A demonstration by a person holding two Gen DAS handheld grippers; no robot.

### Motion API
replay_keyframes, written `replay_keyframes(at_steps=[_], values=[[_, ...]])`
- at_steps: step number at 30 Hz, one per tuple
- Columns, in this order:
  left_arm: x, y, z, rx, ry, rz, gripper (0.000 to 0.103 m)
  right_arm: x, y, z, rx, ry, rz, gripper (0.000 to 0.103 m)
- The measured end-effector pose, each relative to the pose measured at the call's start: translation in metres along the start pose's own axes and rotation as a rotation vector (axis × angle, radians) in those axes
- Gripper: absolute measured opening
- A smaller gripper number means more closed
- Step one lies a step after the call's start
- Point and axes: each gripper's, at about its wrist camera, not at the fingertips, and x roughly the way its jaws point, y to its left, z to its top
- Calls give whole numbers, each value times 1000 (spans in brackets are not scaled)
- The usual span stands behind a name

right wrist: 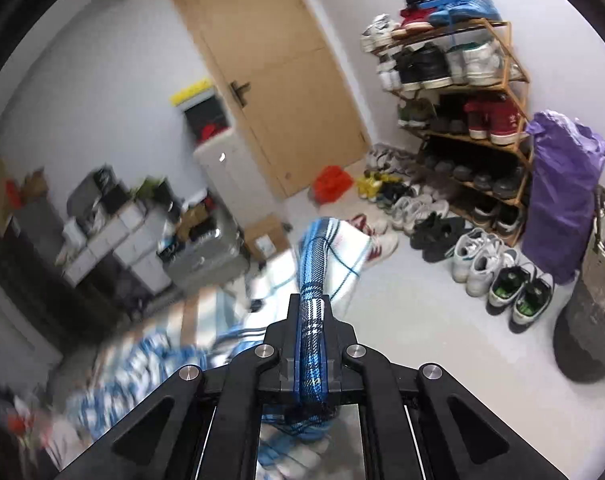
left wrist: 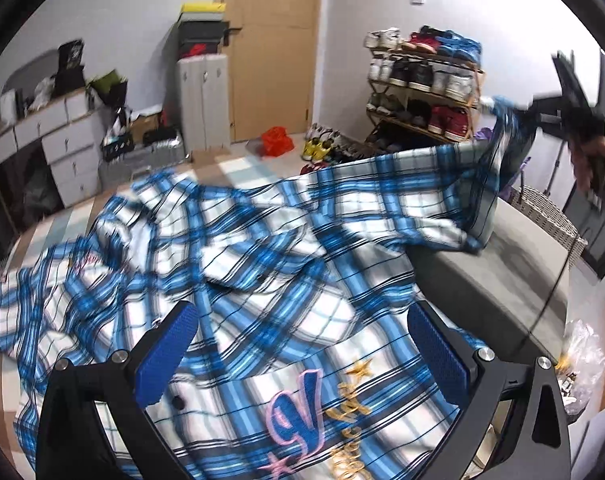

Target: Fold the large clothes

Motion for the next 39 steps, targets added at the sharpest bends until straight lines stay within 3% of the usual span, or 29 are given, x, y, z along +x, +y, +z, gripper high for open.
replay_keyframes(at_steps=[5, 9, 11, 12, 14, 16, 17, 18, 20, 21, 25, 27, 29, 34, 35, 36, 37, 39], values=[[8, -15, -2, 18, 40, -28, 102, 37, -64, -53, 188, 157, -31, 6], [2, -19, -1, 45, 32, -9, 102, 55, -85, -71, 242, 264, -157, 8], [-1, -18, -1, 56, 25, 2, 102, 49, -89, -70, 234, 267, -223, 12], [-1, -18, -1, 57, 22, 6, 102, 43, -93, -65, 221, 258, -272, 20], [0, -17, -1, 52, 23, 9, 102, 21, -91, -56, 176, 153, -356, 35], [0, -18, -2, 45, 24, 4, 102, -2, -90, -46, 188, 52, -337, 93], [-1, -17, -2, 42, 24, 3, 102, -16, -89, -42, 198, -5, -315, 102], [-1, -18, -3, 41, 23, 2, 102, -21, -88, -36, 203, -36, -288, 103], [-3, -20, -5, 38, 16, -4, 102, -25, -85, -28, 233, -11, -216, 103], [-4, -20, -7, 35, 13, -8, 102, -16, -84, -24, 267, 44, -181, 103], [-6, -21, -15, 27, 6, -20, 102, 44, -81, -29, 444, 367, -204, 102], [-6, -21, -20, 31, -2, -14, 102, 74, -73, -34, 479, 492, -271, 99], [-6, -18, -27, 39, -13, -5, 102, 97, -64, -35, 450, 560, -380, 88], [5, -6, -37, 13, 18, -21, 102, 143, -58, -33, 376, 653, -584, 77], [7, -4, -38, 7, 28, -33, 102, 147, -62, -32, 376, 676, -606, 73], [9, -3, -39, 1, 37, -42, 102, 152, -64, -32, 375, 699, -625, 56], [11, -3, -40, 1, 49, -50, 102, 157, -69, -36, 386, 731, -659, 32], [12, -3, -42, 13, 58, -54, 102, 153, -81, -43, 491, 730, -634, 17]])
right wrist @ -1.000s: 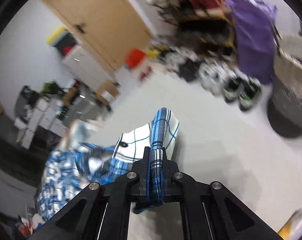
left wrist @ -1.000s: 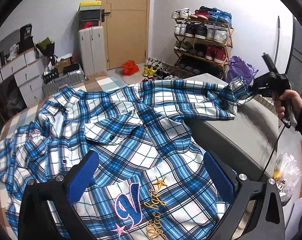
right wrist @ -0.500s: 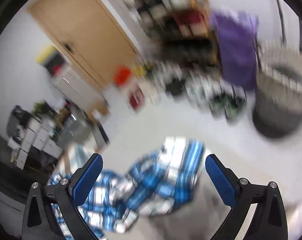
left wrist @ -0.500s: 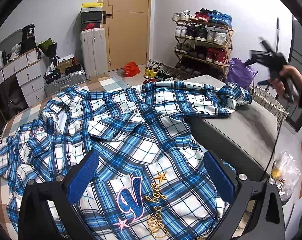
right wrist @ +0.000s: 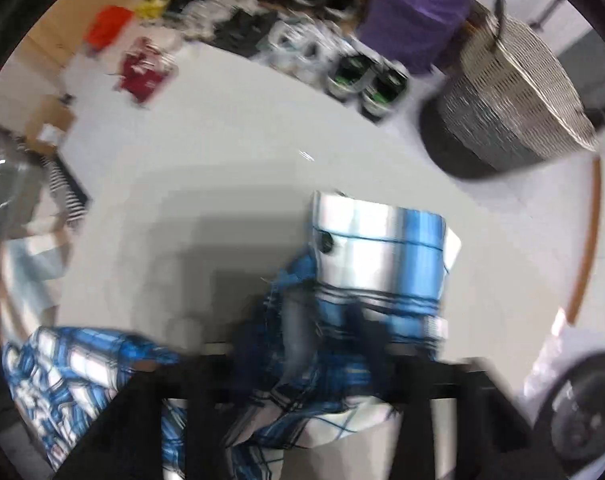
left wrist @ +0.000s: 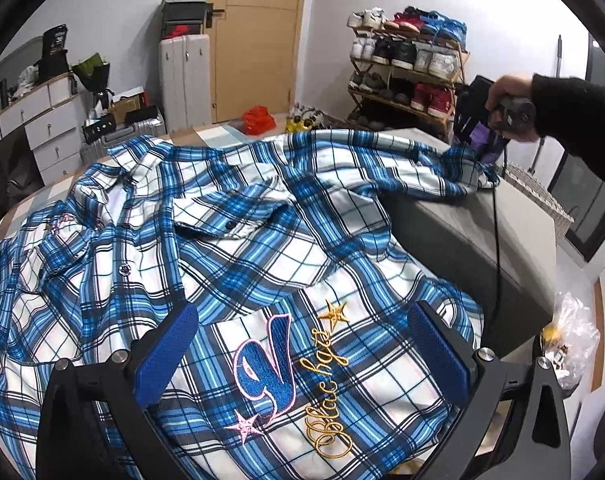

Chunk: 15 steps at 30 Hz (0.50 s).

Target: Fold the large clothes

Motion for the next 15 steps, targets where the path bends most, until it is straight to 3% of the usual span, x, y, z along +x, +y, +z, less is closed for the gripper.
replay_keyframes(at_steps=[2, 4, 12, 15], values=[[0, -1, 0, 8, 3, 5, 102, -14, -11, -2, 23, -69, 40, 8], [-1, -1, -1, 7, 4, 0, 102, -36, -21, -5, 11, -159, 115, 6], [1, -3, 13, -26, 11, 12, 102, -124, -97, -74, -104, -595, 656, 6], [3, -7, 26, -31, 18, 15, 102, -119, -139, -95, -38, -665, 935, 6]])
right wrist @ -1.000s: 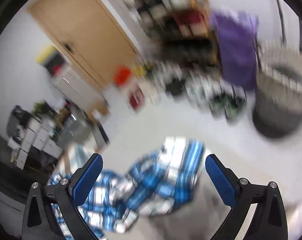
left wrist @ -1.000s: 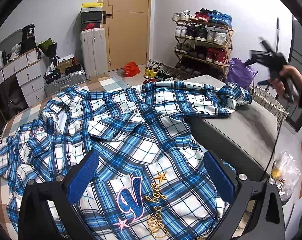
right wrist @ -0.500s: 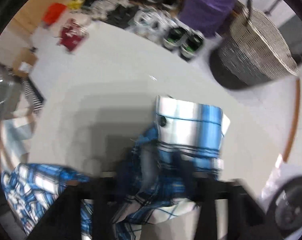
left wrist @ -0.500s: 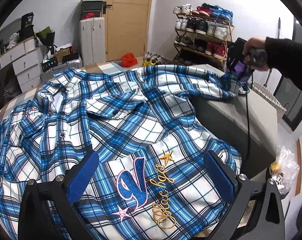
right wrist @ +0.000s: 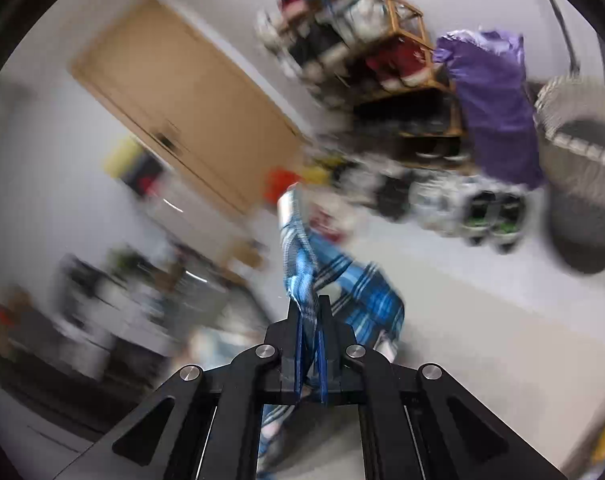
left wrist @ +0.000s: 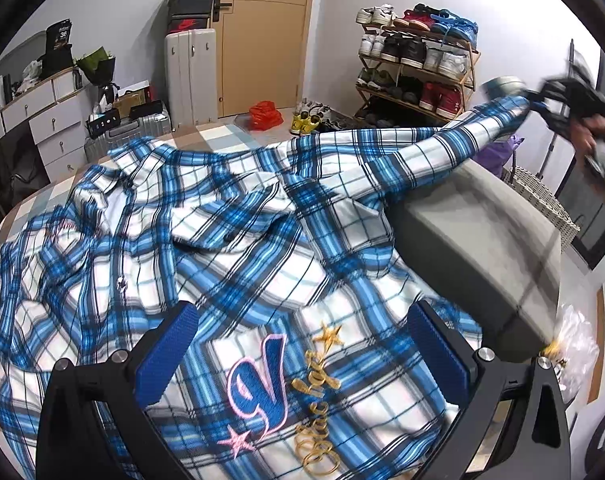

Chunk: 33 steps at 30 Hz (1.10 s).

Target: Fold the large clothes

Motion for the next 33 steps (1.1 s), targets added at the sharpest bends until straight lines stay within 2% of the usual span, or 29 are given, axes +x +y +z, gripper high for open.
replay_keyframes(at_steps=[2, 3, 5, 8, 12, 15, 17, 18, 19, 20, 22, 23, 27, 29, 30, 32, 33], values=[[1, -7, 13, 27, 4, 21, 102, -18, -37, -15, 114, -36, 99, 6], [0, -10, 18, 39, -2, 31, 102, -21, -52, -21, 162, -31, 109, 6], [-2, -19, 31, 79, -27, 48, 102, -24, -89, -46, 249, -1, 78, 6], [5, -37, 49, 146, -37, 70, 102, -27, -130, -72, 313, 33, 18, 6], [38, -66, 67, 245, 12, 91, 102, -23, -159, -79, 339, 71, -24, 6], [68, -85, 78, 342, 33, 144, 102, -16, -168, -77, 355, 159, -94, 9], [82, -93, 85, 417, 0, 184, 102, -14, -175, -81, 377, 220, -112, 26], [87, -94, 87, 442, -6, 187, 102, -12, -180, -81, 410, 222, -93, 56], [92, -95, 89, 464, -7, 184, 102, -14, -181, -80, 438, 194, -52, 68], [96, -95, 91, 482, -6, 175, 102, -16, -179, -78, 439, 182, -67, 73], [101, -95, 94, 494, 7, 141, 102, -19, -170, -70, 384, 141, -135, 90], [104, -94, 95, 495, 23, 124, 102, -17, -166, -65, 357, 129, -168, 92], [114, -94, 93, 535, 36, 117, 102, 2, -160, -60, 354, 166, -178, 93], [119, -93, 92, 540, 57, 107, 102, 9, -157, -53, 326, 159, -221, 92], [119, -93, 91, 540, 53, 97, 102, 10, -155, -49, 314, 157, -244, 88], [120, -92, 92, 549, 37, 99, 102, 21, -153, -42, 275, 194, -323, 60], [119, -91, 93, 556, 20, 98, 102, 28, -154, -39, 264, 230, -347, 29]])
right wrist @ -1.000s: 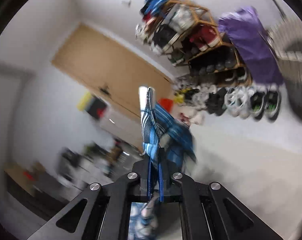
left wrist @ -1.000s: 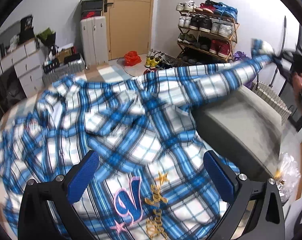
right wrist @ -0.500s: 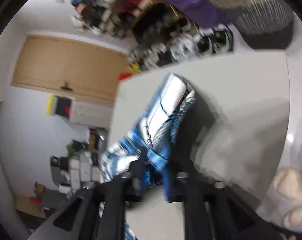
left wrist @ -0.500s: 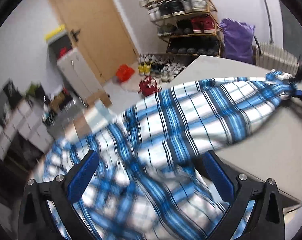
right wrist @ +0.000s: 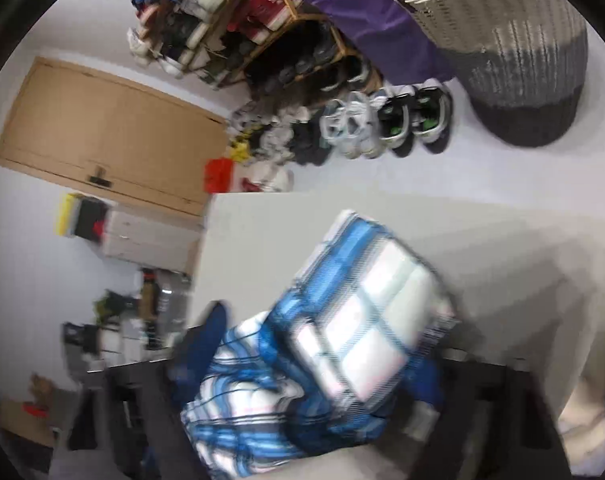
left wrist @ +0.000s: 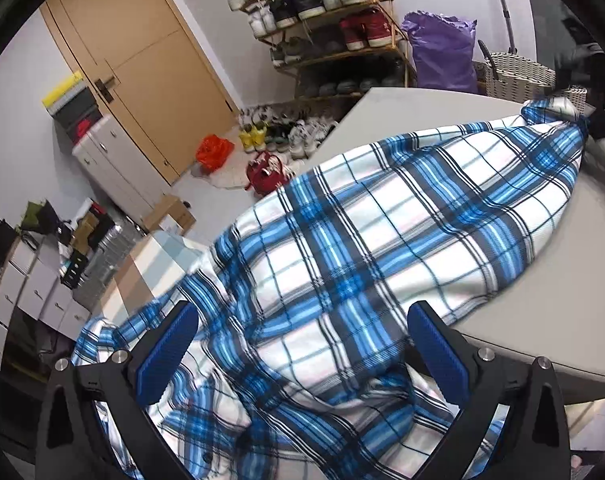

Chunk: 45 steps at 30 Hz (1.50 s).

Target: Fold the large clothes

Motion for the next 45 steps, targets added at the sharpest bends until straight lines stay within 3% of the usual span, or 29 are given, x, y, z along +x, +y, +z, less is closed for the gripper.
replay_keyframes(at_steps=[1, 3, 8, 13, 19, 24, 27, 29, 31, 33, 37, 41, 45], values=[[1, -1, 0, 7, -10, 3, 102, 8, 0, 3, 0, 44, 7, 18], [3, -3, -1, 44, -30, 36, 102, 10, 4, 7, -8, 64, 39, 10], [13, -8, -5, 73, 7, -46, 102, -34, 41, 29, -120, -91, 114, 8], [12, -10, -2, 23, -2, -139, 102, -86, 98, 39, -223, -202, 167, 8], [10, -21, 1, -18, -4, -210, 102, -114, 171, 34, -328, -252, 185, 8], [-2, -7, -5, -131, 4, -255, 102, -121, 235, 9, -417, -255, 228, 8], [-13, 18, -23, -249, 21, -251, 102, -121, 284, -20, -513, -243, 266, 8], [-21, 40, -44, -374, 34, -291, 102, -115, 316, -45, -578, -218, 295, 8], [-39, 69, -75, -524, 14, -292, 102, -102, 351, -78, -647, -177, 327, 8], [-56, 90, -98, -600, -11, -268, 102, -86, 381, -113, -706, -142, 348, 8], [-98, 124, -154, -665, -35, -164, 102, -32, 432, -194, -806, -19, 362, 8], [-121, 153, -195, -738, 3, -88, 102, 29, 465, -276, -853, 134, 355, 8], [-147, 170, -247, -847, 83, 38, 102, 92, 481, -365, -923, 276, 334, 8]])
